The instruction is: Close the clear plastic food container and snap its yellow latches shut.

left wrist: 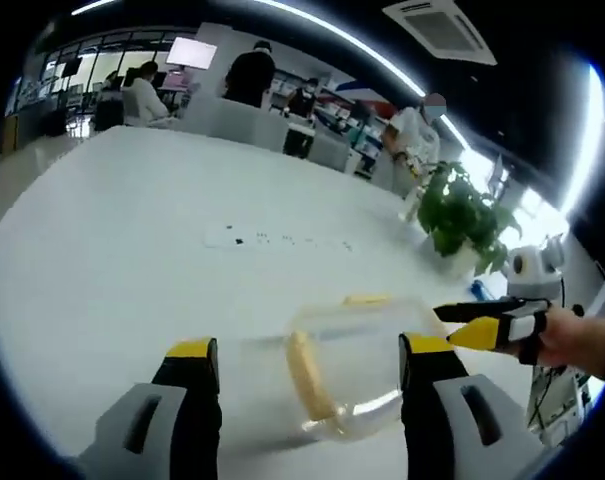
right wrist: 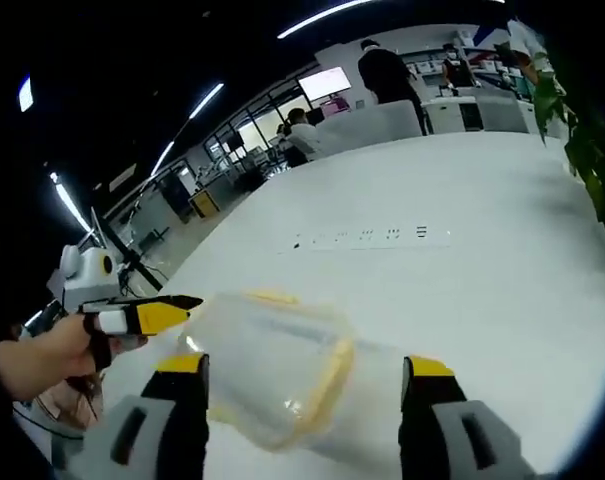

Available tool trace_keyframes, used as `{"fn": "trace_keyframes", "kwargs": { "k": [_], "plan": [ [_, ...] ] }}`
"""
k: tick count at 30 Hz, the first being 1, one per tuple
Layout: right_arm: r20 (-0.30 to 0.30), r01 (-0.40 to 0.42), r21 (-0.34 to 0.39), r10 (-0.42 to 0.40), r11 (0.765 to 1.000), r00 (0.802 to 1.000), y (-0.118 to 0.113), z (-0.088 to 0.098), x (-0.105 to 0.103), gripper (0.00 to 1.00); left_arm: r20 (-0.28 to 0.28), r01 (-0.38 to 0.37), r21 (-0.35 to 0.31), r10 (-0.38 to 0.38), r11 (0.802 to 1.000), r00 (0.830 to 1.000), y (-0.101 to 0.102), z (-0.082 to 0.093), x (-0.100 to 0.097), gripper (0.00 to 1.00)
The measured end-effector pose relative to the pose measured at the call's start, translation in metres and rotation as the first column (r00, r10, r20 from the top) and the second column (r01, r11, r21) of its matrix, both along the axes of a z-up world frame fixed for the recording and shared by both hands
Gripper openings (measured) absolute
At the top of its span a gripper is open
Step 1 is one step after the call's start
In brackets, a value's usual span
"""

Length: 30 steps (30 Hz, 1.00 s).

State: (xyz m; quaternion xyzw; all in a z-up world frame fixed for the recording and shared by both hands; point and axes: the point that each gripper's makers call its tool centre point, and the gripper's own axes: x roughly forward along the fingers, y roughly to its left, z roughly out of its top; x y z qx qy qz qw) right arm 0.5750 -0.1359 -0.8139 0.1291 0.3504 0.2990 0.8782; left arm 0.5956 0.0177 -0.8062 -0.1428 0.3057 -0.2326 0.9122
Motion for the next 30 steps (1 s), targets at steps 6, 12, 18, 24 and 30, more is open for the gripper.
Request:
{"fn": "trace_keyframes", "kwargs": {
  "k": [6, 12, 18, 24, 30],
  "plan": [
    [0.093, -0.018, -0.023, 0.02, 1.0, 0.995, 0.003, 0.011, 0.004, 1.0, 0.067, 0.031, 0.05, -0.034, 0.998, 0.997, 0.0, 0.001, -0.005, 0.99],
    [0.102, -0.026, -0.034, 0.029, 0.999, 0.994, 0.002, 0.027, -0.003, 1.0, 0.073, 0.047, 0.057, -0.051, 0.997, 0.996, 0.002, 0.01, -0.009, 0.99],
    [0.121, -0.015, -0.041, 0.02, 0.999, 0.993, -0.005, 0.046, -0.012, 1.0, 0.098, 0.064, 0.085, -0.072, 0.994, 0.993, 0.004, 0.023, -0.017, 0.99],
    [0.136, -0.018, -0.058, 0.025, 0.998, 0.99, -0.008, 0.064, -0.033, 1.0, 0.122, 0.06, 0.093, -0.071, 0.994, 0.99, 0.012, 0.047, -0.034, 0.99],
    [0.148, -0.009, -0.038, 0.015, 0.999, 0.989, -0.015, 0.087, -0.056, 1.0, 0.136, 0.078, 0.125, -0.095, 0.989, 0.986, 0.016, 0.067, -0.059, 0.99]
  ]
}}
